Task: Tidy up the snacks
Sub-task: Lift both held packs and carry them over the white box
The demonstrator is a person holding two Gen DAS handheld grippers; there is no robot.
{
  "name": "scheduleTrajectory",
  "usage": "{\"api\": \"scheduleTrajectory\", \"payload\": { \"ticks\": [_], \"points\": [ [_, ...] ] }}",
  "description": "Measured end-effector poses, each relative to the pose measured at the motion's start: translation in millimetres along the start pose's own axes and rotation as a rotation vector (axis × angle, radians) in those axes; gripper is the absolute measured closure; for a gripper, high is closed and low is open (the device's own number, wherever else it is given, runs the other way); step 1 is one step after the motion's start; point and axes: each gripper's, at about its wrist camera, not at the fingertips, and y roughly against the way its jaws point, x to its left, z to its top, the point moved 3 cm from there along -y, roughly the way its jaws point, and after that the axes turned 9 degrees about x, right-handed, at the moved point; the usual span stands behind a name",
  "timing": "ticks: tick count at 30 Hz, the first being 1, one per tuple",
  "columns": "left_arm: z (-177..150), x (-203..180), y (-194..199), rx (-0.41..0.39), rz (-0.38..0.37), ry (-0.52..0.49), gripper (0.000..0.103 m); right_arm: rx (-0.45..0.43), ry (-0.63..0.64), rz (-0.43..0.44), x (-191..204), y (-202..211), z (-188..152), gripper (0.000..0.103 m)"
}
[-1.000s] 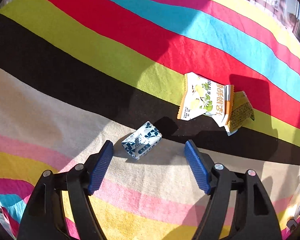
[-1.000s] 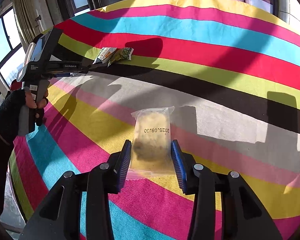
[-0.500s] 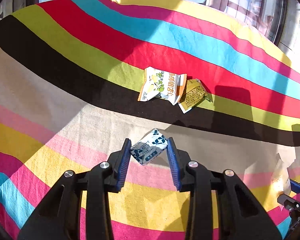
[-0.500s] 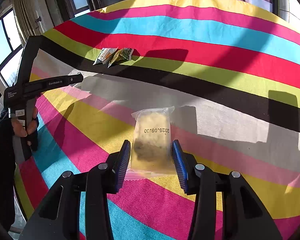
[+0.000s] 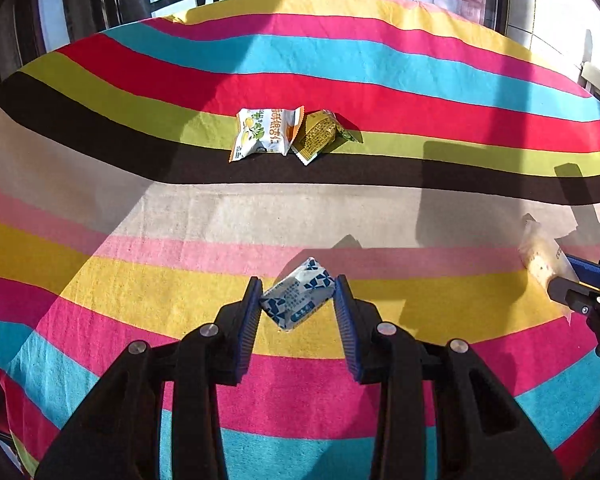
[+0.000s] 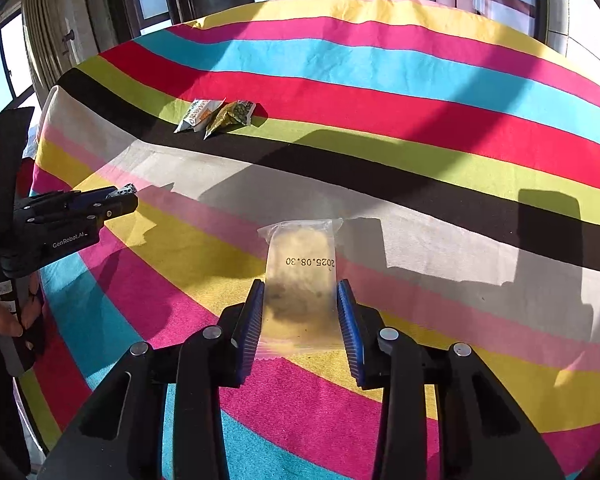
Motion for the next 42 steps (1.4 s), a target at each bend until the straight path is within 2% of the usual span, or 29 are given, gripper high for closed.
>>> {"api": "scheduleTrajectory", "payload": {
  "ticks": [2, 5, 7, 10, 12, 14, 15, 16, 19, 23, 28, 31, 34, 36, 42],
  "points": [
    [-0.6, 6.1, -0.6, 0.005, -0.027, 0.030, 0.066, 0.009, 0.002, -0.007, -0.2, -2.1, 0.4, 0.067],
    [-1.1, 13.5, -3.6, 0.017, -0.069, 0.068, 0.066, 0.025, -0.012, 0.016, -3.4, -5.9, 1.7, 0.059],
    [-1.3, 14.9, -3.7, 0.015, -0.084, 0.075, 0.066, 0.029, -0.004, 0.026, -2.1, -7.4, 2.3, 0.049],
    [-1.4, 14.9, -3.2, 0.014, -0.089, 0.072, 0.066, 0.037, 0.014, -0.006, 1.7, -9.6, 2.8, 0.045],
    [-1.4, 15.7, -3.4, 0.014, -0.096, 0.076, 0.066, 0.039, 0.026, -0.039, 4.2, -10.7, 2.6, 0.048],
    [-1.3, 17.1, -3.3, 0.012, -0.106, 0.081, 0.066, 0.033, 0.040, -0.074, 7.3, -10.6, 2.1, 0.055],
    [-0.8, 17.6, -3.6, 0.011, -0.110, 0.084, 0.066, 0.027, 0.053, -0.075, 9.6, -9.9, 1.6, 0.064],
    [-0.8, 18.0, -3.5, 0.011, -0.113, 0.086, 0.066, 0.022, 0.063, -0.083, 11.0, -9.3, 0.7, 0.068],
    [-0.4, 17.7, -3.6, 0.010, -0.114, 0.086, 0.066, 0.013, 0.083, -0.123, 15.1, -8.3, -0.4, 0.068],
    [-0.2, 18.0, -3.6, 0.010, -0.115, 0.087, 0.066, 0.004, 0.073, -0.125, 11.7, -6.4, 0.0, 0.068],
    [-0.2, 18.0, -3.3, 0.011, -0.111, 0.085, 0.066, -0.022, 0.036, -0.093, 5.1, 0.0, 0.1, 0.068],
    [-0.8, 21.1, -2.4, 0.006, -0.110, 0.102, 0.066, -0.059, 0.005, -0.041, 0.3, 9.5, -1.2, 0.068],
    [-5.0, 32.8, 7.3, -0.047, -0.211, 0.144, 0.067, -0.095, -0.086, 0.040, -8.7, 24.5, -8.5, 0.068],
    [-11.1, 42.3, 12.2, -0.061, -0.227, 0.187, 0.067, -0.118, -0.133, 0.102, -11.8, 35.8, -18.2, 0.068],
    [-43.9, 44.9, 45.1, -0.140, -0.292, 0.221, 0.067, -0.150, -0.137, 0.129, -7.8, 60.5, -45.1, 0.068]
  ]
}}
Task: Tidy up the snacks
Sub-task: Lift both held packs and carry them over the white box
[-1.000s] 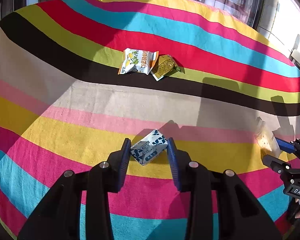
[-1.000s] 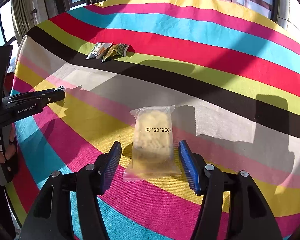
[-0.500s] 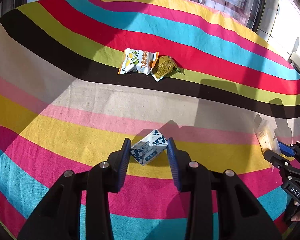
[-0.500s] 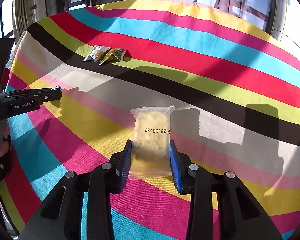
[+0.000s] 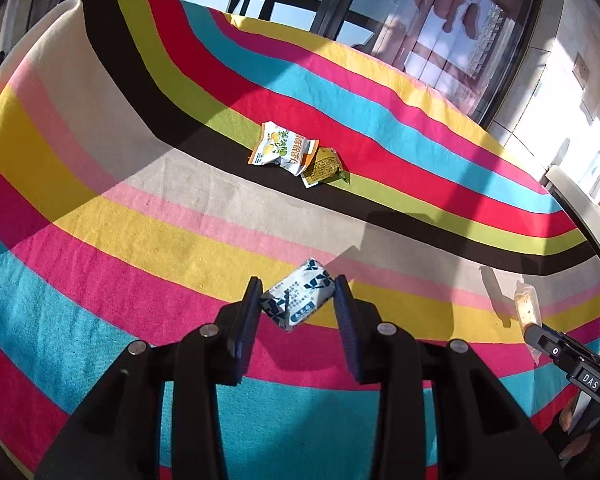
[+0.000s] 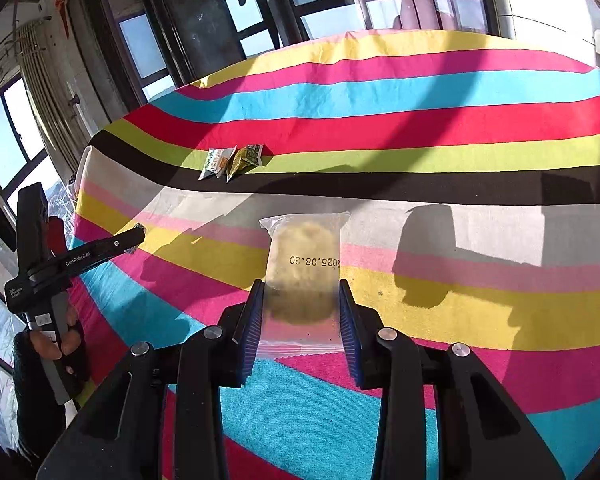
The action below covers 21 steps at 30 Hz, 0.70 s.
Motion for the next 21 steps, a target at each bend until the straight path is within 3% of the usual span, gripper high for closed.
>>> {"api": "scheduleTrajectory", "payload": {
  "ticks": [10, 13, 21],
  "points": [
    [-36.6, -7.0, 35.7, -0.041, 0.009, -0.043, 0.066, 0.023, 0.078, 0.050, 39.5, -2.9, -23.2, 0.068],
    [-45.6, -2.2, 46.5, -0.047, 0.014, -0.046, 0.066, 0.031, 0.130, 0.036, 57.7, -5.0, -29.0, 0.068],
    [-74.3, 21.5, 79.5, -0.057, 0.018, -0.041, 0.066, 0.075, 0.200, 0.107, 98.3, -13.4, -39.8, 0.068]
  ]
}}
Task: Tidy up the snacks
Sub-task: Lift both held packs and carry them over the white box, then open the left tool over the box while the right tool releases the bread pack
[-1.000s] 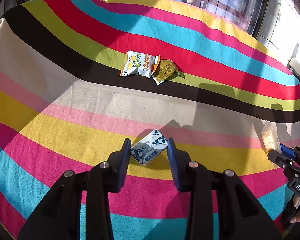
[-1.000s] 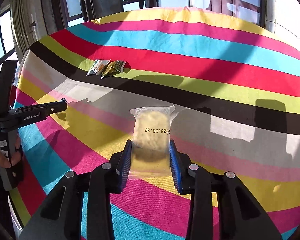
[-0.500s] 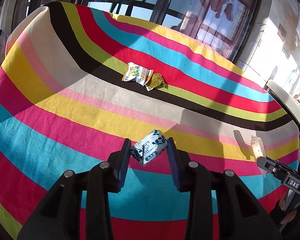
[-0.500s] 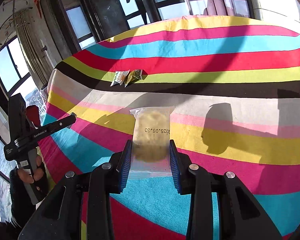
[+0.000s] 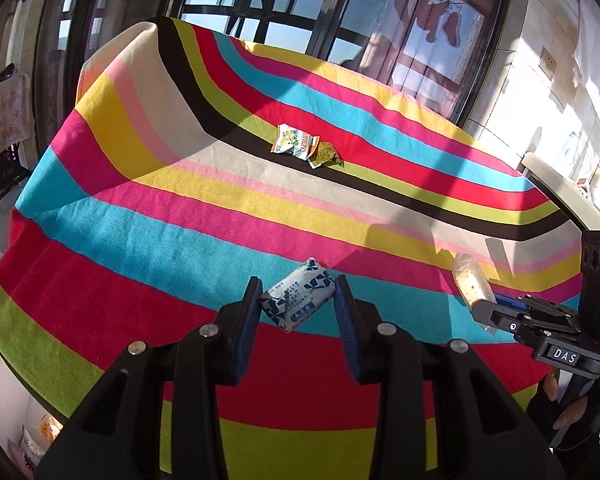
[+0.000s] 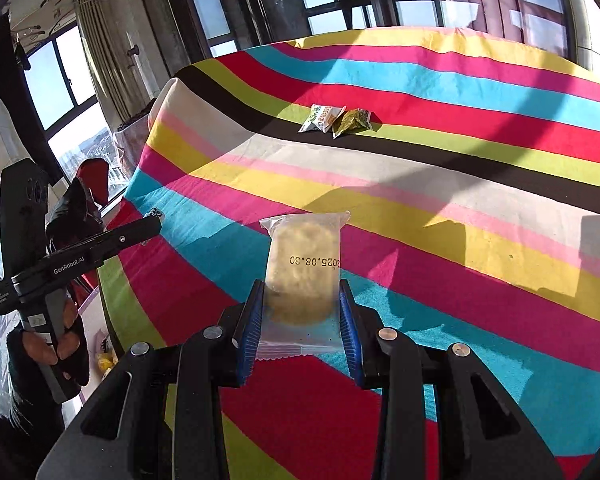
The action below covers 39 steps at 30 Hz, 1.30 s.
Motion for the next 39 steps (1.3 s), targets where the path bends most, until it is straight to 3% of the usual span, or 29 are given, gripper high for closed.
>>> {"api": "scheduleTrajectory", "payload": {
  "ticks": [8, 17, 20, 22, 24, 27, 29, 30, 32, 33, 35, 37, 39],
  "points": [
    [-36.0, 43.8, 30.8, 0.016, 0.021, 0.078, 0.066, 0.057, 0.122, 0.025, 55.1, -21.1, -3.5, 0.068],
    [-77.3, 94.7, 63.8, 0.018, 0.086, 0.178, 0.066, 0.084, 0.295, 0.155, 135.4, -33.6, -11.5, 0.068],
    [-88.6, 109.0, 71.7, 0.019, 0.090, 0.224, 0.066, 0.076, 0.352, 0.143, 157.5, -38.0, -12.2, 0.071],
    [-93.3, 111.9, 74.7, 0.015, 0.089, 0.238, 0.066, 0.074, 0.356, 0.088, 156.5, -42.2, -8.4, 0.071],
    [-93.2, 107.7, 75.9, 0.008, 0.081, 0.231, 0.066, 0.074, 0.306, 0.105, 142.4, -39.4, -2.9, 0.071],
    [-84.8, 89.3, 67.9, 0.013, 0.036, 0.198, 0.053, 0.052, 0.259, 0.073, 116.9, -25.8, 1.0, 0.070],
    [-79.1, 69.5, 55.7, 0.029, 0.019, 0.145, 0.051, 0.040, 0.222, 0.037, 94.3, -15.8, 0.7, 0.069],
    [-77.0, 58.6, 53.3, 0.017, 0.050, 0.109, 0.039, 0.037, 0.198, 0.022, 81.9, -11.1, -0.4, 0.069],
    [-73.1, 35.7, 43.6, 0.022, 0.072, 0.016, 0.044, 0.036, 0.145, 0.006, 60.0, -4.4, -3.4, 0.068],
    [-72.4, 28.1, 39.5, 0.029, 0.071, -0.005, 0.053, 0.042, 0.133, 0.003, 53.2, -3.1, -5.9, 0.063],
    [-71.8, 20.8, 35.2, 0.038, 0.050, -0.012, 0.056, 0.082, 0.155, -0.005, 51.6, -6.6, -12.1, 0.056],
    [-71.4, 21.1, 35.9, 0.037, 0.052, -0.012, 0.056, 0.111, 0.194, 0.012, 59.9, -12.7, -17.8, 0.018],
    [-71.2, 27.1, 41.1, 0.030, 0.057, 0.001, 0.056, 0.132, 0.246, 0.022, 73.2, -21.3, -22.7, 0.015]
  ]
}}
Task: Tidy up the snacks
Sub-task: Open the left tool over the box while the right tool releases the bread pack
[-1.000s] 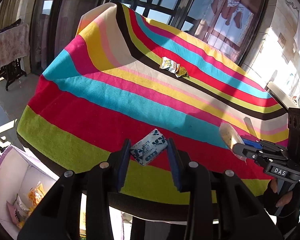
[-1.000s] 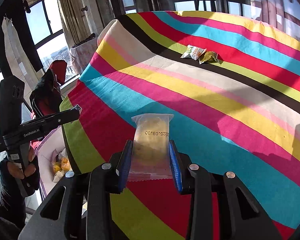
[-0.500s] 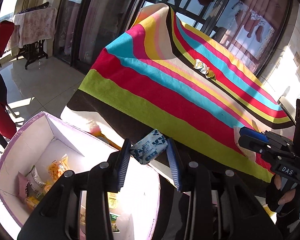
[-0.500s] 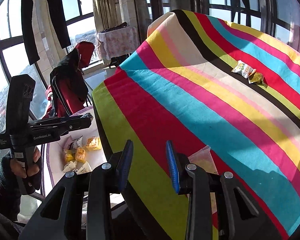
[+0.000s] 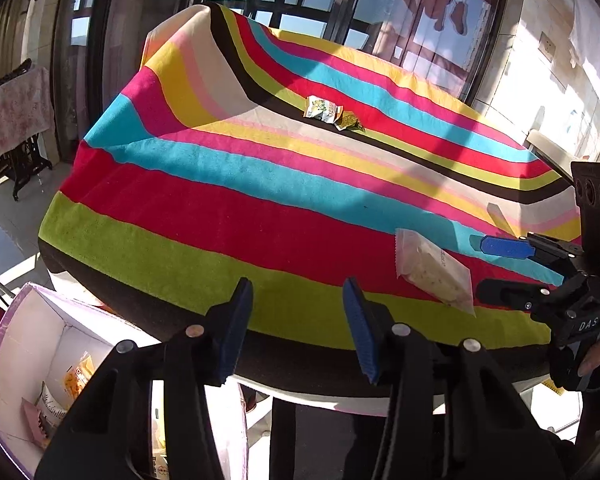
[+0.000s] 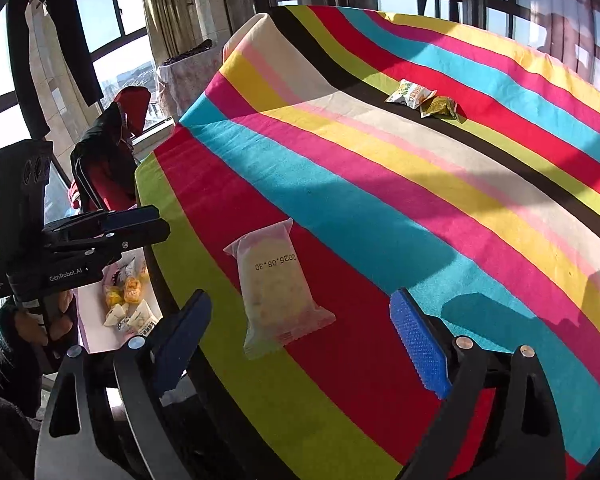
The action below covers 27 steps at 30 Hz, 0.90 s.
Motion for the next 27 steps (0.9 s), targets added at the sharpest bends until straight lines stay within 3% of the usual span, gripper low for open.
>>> {"api": "scheduleTrajectory", "payload": {
  "ticks": [3, 4, 5, 7, 10, 17, 18, 21, 23, 25, 27],
  "points": [
    [-0.4, 14.3, 15.3, -0.022, 0.039, 0.024, 0.056, 0.045, 0.087, -0.076, 17.5, -18.0, 6.3, 0.017],
    [-1.2, 20.9, 22.1, -0.032, 0.049, 0.035, 0.055, 0.064, 0.109, -0.083, 23.0, -24.1, 8.3, 0.024],
    [-2.3, 27.7, 27.8, -0.038, 0.057, 0.048, 0.055, 0.082, 0.134, -0.079, 28.9, -30.3, 9.6, 0.032],
    [-4.8, 46.0, 38.6, -0.047, 0.085, 0.090, 0.045, 0.072, 0.171, -0.051, 39.7, -31.3, 13.2, 0.068],
    [-11.6, 81.6, 50.8, -0.052, 0.147, 0.170, 0.041, 0.058, 0.242, -0.039, 68.1, -33.2, 17.7, 0.068],
    [-21.4, 144.5, 95.2, -0.139, 0.299, 0.313, 0.038, 0.091, 0.446, 0.161, 178.9, -50.2, 28.2, 0.068],
    [-21.0, 149.0, 104.6, -0.159, 0.327, 0.317, 0.032, 0.086, 0.467, 0.182, 194.1, -54.5, 30.6, 0.065],
    [-19.1, 157.6, 131.1, -0.214, 0.424, 0.320, 0.018, 0.079, 0.486, 0.273, 218.8, -63.4, 38.0, 0.020],
    [-19.2, 160.5, 145.8, -0.244, 0.479, 0.323, 0.003, 0.058, 0.457, 0.317, 217.2, -59.0, 42.7, 0.020],
    [-18.8, 162.4, 153.6, -0.266, 0.502, 0.333, 0.002, 0.034, 0.419, 0.334, 204.1, -50.2, 46.0, 0.020],
    [-16.6, 163.0, 153.3, -0.270, 0.479, 0.350, 0.002, 0.000, 0.367, 0.316, 181.1, -37.6, 49.3, 0.020]
  ]
}}
